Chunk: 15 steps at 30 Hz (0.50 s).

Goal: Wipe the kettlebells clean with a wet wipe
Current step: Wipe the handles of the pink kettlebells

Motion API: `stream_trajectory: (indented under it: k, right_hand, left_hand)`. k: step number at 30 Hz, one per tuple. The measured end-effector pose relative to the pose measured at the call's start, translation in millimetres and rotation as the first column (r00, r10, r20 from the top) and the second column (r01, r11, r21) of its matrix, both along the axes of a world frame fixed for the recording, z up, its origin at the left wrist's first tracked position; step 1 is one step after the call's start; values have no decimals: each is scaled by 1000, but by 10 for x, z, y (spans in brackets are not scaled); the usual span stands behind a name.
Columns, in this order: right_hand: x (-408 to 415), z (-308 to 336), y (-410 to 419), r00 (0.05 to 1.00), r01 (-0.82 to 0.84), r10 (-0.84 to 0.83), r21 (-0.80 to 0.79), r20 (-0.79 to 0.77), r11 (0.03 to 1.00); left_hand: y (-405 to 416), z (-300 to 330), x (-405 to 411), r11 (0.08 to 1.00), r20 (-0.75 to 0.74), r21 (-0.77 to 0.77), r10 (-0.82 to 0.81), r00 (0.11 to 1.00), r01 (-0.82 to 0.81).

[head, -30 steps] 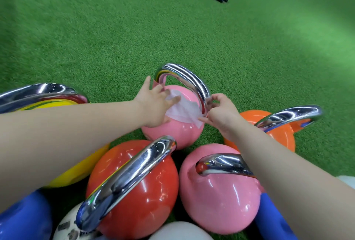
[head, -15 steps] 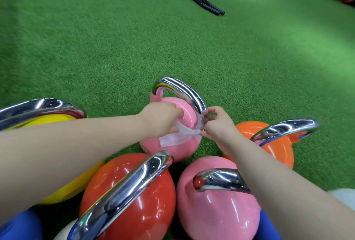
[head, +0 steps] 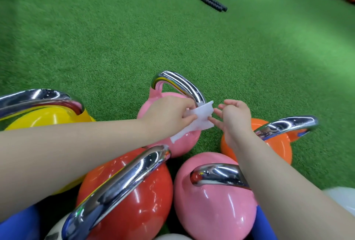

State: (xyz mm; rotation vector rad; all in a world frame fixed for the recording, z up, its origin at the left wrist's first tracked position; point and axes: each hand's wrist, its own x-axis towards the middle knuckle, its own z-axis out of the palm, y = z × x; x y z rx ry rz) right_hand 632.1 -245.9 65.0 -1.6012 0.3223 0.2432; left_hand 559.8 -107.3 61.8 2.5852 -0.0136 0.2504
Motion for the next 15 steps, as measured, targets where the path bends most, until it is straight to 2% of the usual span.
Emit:
stream_trajectory:
  k: [2,4,6,8,10,11,14,15]
  right_hand:
    - [-13,9,3,998,-36,39,-51,53,998]
    - [-10,-26,3,988,-86,107,-173,114,981]
    - [-9,-64,-2,970,-141,196,-322,145,936]
    - [-26,-83,1,947,-218,297,-429,126,877]
    - [-43,-93,7,924,-270,364,-478,115,836]
    - [-42,-100,4,920,-271,372,-489,121,829]
    - [-23,-120,-3,927,-258,355,-484,121,837]
    - [-12,-132,-6,929,-260,352,-477,111,839]
  left_hand:
    - [-7,-18,16,988,16,-149,31,999,-28]
    - [-8,-53,49,923,-39,-371,95,995,-103]
    - [-28,-91,80,778,-129,-589,176,976,-218]
    - [-64,-144,114,648,-223,-698,211,952,-307]
    - [-112,-206,154,570,-319,-726,216,923,-384]
    - [-127,-245,180,572,-367,-706,209,906,-418]
    - [-157,-235,220,681,-526,-550,168,834,-484]
    - [-160,-224,226,676,-581,-542,128,804,-499]
